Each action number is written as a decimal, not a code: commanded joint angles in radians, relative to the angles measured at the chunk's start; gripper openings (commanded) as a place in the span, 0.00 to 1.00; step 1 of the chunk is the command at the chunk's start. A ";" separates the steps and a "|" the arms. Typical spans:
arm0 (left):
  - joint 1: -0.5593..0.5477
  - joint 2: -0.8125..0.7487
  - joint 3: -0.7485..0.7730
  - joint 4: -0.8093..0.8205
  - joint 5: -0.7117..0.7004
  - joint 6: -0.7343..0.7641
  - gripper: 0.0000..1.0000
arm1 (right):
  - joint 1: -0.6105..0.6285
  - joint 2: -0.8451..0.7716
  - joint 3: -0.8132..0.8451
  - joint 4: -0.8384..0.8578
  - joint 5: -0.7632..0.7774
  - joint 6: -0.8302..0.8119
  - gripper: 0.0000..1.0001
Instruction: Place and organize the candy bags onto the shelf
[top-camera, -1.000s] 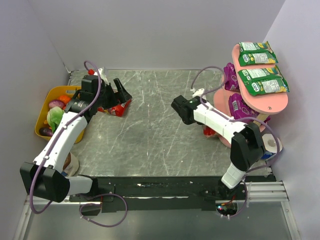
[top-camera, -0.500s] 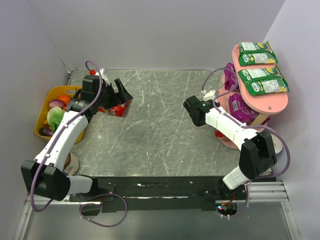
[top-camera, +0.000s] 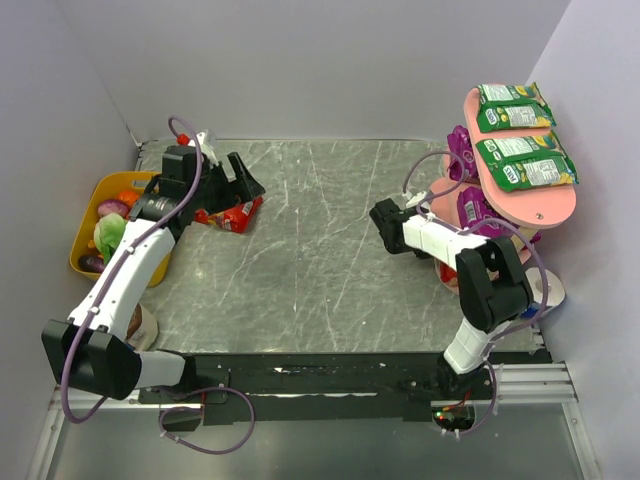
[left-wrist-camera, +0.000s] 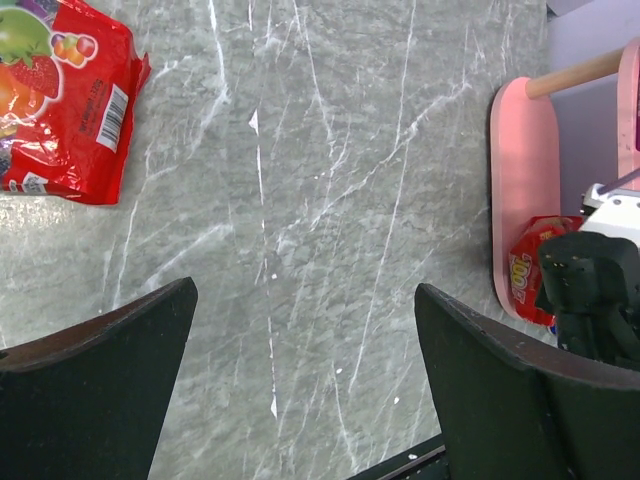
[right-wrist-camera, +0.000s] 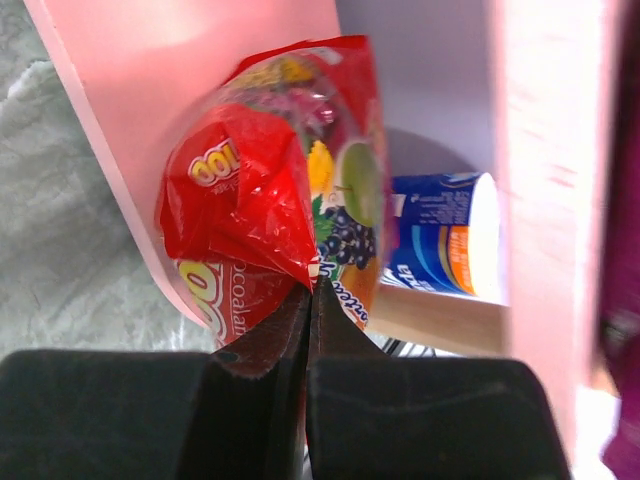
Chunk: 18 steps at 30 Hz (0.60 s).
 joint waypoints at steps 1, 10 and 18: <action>0.004 0.014 0.048 0.003 0.028 0.015 0.96 | -0.040 0.053 -0.012 0.079 0.007 -0.016 0.00; 0.005 0.017 0.045 -0.003 0.023 0.016 0.96 | -0.099 0.106 -0.003 0.148 -0.001 -0.059 0.00; 0.005 0.023 0.051 -0.011 0.012 0.014 0.96 | -0.099 0.135 0.040 0.171 -0.033 -0.090 0.00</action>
